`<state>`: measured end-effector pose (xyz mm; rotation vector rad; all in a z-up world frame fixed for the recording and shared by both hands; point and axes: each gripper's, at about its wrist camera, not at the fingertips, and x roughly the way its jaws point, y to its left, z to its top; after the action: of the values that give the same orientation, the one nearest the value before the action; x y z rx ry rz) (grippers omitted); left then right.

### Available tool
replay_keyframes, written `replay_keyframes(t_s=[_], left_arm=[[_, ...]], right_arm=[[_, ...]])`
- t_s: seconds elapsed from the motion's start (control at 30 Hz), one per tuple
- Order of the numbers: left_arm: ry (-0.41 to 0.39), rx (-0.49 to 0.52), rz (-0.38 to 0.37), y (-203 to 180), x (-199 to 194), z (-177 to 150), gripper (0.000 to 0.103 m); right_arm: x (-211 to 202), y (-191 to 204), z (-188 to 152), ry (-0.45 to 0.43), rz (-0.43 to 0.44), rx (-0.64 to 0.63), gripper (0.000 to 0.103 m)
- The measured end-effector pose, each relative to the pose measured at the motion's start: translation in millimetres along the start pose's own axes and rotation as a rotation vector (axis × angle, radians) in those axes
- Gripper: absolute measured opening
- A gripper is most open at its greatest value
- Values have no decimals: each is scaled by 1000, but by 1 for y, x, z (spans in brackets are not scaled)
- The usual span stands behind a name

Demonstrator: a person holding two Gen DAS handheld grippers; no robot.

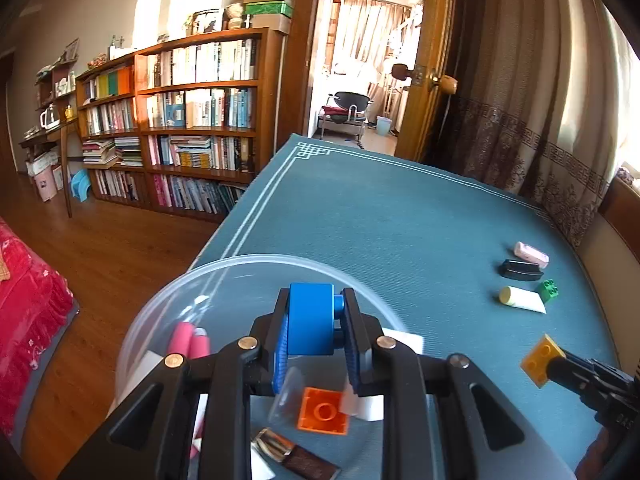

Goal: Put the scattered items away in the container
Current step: 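Carry both bricks over the bowl and open the left gripper to drop the blue brick, then lower the yellow brick into the bowl and open the right gripper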

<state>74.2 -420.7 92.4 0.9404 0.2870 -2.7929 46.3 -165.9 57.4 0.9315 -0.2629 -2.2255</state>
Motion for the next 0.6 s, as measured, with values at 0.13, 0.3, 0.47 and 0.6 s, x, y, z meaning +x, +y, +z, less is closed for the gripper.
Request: replay_keyframes(t_s=[0.13,0.3,0.47,0.6], left_arm=[[7,-11,-5,11,3,-3,27],[24,-27,-26,20,4,-6,61],[6,-34,-21,28,-6,-8,71],[-10,-43,-11,34,-13,-8,79]], right_arm=[[8,23,-2,19,34,-34,25],[20,50,-5,43,74,-72,25],[33,71,-10,72,107,-102,25],[43,83,-14,89,120,-127,25]])
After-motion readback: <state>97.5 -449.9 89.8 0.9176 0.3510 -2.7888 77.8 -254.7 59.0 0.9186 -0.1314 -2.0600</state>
